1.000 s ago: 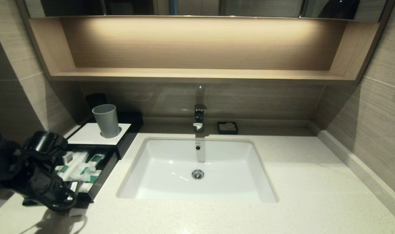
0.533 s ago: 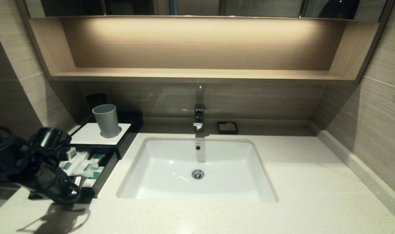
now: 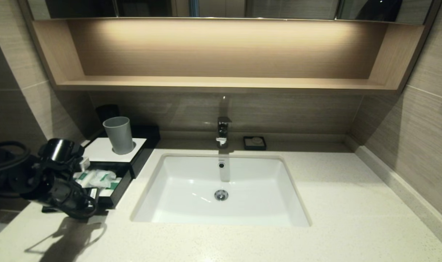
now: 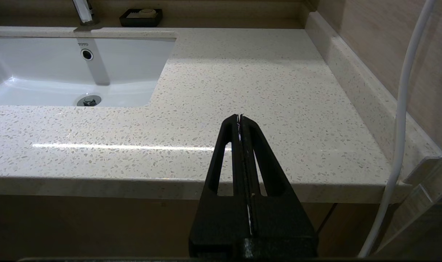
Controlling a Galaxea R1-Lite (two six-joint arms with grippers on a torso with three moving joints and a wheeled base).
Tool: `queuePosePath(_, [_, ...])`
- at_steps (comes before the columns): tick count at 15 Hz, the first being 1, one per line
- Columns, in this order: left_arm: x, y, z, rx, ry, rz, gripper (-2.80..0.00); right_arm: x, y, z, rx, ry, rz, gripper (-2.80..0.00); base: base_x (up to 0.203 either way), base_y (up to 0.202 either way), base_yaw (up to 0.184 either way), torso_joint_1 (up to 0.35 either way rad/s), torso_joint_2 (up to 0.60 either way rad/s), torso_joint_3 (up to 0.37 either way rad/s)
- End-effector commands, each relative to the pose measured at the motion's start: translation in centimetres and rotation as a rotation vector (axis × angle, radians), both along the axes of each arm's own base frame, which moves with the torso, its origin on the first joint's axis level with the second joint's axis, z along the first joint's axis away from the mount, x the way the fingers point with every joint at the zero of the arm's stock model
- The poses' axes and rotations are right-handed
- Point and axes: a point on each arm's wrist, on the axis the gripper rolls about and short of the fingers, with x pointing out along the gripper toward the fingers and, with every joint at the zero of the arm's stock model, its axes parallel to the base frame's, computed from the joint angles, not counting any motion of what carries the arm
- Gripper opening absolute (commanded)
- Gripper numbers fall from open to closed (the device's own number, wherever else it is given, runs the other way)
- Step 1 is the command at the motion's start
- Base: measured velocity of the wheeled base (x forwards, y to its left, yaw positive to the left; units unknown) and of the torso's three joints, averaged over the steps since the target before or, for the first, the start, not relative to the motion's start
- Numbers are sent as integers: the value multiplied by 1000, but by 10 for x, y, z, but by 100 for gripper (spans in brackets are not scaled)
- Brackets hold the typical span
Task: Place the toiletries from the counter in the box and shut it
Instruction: Close the drawer
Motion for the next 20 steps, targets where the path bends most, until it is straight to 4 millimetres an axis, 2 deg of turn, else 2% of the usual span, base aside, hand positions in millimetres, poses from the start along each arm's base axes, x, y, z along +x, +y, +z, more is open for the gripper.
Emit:
queuePosePath(1, [5,0,-1,0,-3,-1,-280,0,0,0,0,0,0,-280,0,0,0,0,0,0])
queuePosePath(8, [19,1,-10,0,-32,0,-280,0,0,0,0,-2,0,-280,0,0,0,0,0,0])
queuePosePath(20, [35,-2,-4,12,-199,-13,-280,0,0,0,0,0,0,-280,0,0,0,0,0,0])
